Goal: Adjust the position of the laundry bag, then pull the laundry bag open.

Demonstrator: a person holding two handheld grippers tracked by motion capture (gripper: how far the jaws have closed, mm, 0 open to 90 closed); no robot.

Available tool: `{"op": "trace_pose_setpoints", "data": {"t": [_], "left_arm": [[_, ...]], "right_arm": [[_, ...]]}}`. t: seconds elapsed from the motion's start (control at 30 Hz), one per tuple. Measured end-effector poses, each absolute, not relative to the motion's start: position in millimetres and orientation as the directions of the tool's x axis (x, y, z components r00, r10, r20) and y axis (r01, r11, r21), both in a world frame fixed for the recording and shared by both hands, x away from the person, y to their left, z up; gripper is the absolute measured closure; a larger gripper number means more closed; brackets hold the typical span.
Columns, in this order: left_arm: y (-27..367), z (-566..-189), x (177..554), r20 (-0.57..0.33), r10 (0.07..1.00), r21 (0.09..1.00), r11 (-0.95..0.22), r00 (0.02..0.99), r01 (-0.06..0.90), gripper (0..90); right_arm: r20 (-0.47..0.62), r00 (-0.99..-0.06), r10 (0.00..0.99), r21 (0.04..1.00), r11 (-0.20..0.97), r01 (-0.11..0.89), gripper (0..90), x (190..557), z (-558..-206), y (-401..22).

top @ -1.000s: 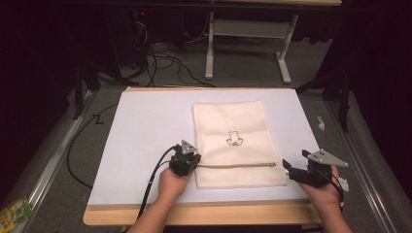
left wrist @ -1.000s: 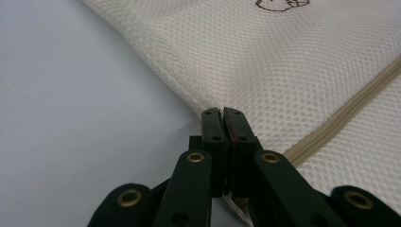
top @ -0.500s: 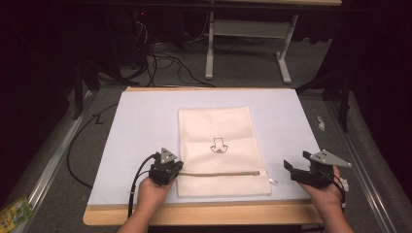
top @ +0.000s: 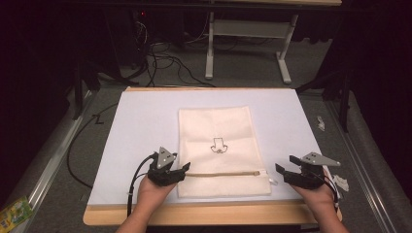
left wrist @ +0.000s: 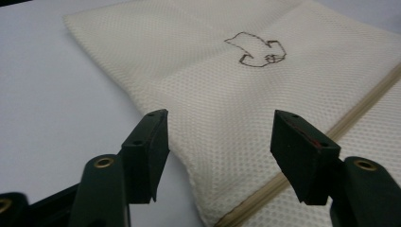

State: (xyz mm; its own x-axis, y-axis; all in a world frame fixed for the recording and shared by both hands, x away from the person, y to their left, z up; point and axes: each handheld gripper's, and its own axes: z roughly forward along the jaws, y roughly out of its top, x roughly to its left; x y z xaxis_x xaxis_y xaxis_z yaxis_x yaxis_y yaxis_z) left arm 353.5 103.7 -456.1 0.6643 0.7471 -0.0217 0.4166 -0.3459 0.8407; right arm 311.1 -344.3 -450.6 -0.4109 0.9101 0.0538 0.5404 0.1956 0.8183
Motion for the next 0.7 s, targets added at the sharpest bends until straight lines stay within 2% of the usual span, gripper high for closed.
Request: {"op": "trace_pose_setpoints", "data": {"t": [0.2,0.4,0.43,0.7], "left_arm": [[101.8,-455.3,352.6,-0.054,0.713,0.853,-0.331,0.699,0.404,36.1],[102.5,-452.7,350.1,-0.044,0.714,0.855,-0.335,0.699,0.396,35.6],[101.2,-450.4,350.2,-0.047,0.711,0.855,-0.334,0.702,0.396,35.7],[97.6,-447.7,353.7,-0.069,0.705,0.865,-0.311,0.706,0.395,35.6]], "right_arm": [[0.078,-0.431,0.899,0.796,0.204,0.57,32.0,317.7,-454.4,-325.4],[0.058,-0.443,0.895,0.786,0.233,0.573,40.0,316.2,-455.8,-314.7],[0.066,-0.45,0.891,0.782,0.234,0.577,44.2,314.4,-456.8,-314.2],[0.055,-0.452,0.89,0.761,0.256,0.596,49.1,312.9,-462.1,-314.8]]}}
